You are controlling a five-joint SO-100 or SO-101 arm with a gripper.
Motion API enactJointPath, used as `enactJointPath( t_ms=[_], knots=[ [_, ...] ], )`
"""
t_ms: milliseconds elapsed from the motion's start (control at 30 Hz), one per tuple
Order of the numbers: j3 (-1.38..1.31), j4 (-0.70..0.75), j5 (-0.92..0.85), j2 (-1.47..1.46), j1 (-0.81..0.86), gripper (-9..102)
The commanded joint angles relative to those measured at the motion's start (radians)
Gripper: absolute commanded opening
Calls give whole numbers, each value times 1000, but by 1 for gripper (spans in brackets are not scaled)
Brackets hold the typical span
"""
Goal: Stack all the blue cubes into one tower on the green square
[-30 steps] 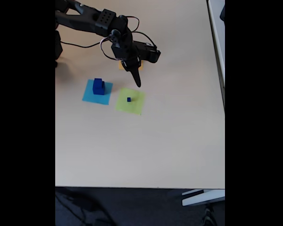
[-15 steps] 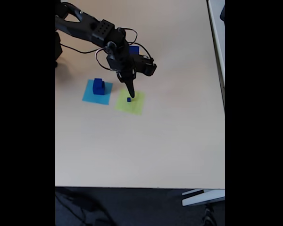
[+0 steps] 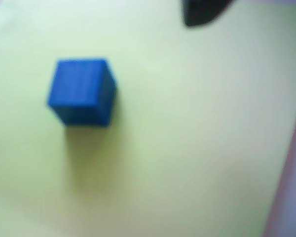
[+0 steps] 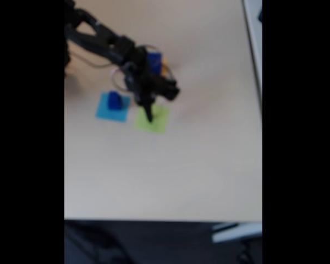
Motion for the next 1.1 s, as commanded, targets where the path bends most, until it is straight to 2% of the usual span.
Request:
enactJointPath(
  t_ms=[0,500,1067],
  knots=[
    [-60,-21,11,3,2,29],
    [-80,-77,-5,-58,21,26],
    [-80,-104,-23,-77,32,16]
  ],
)
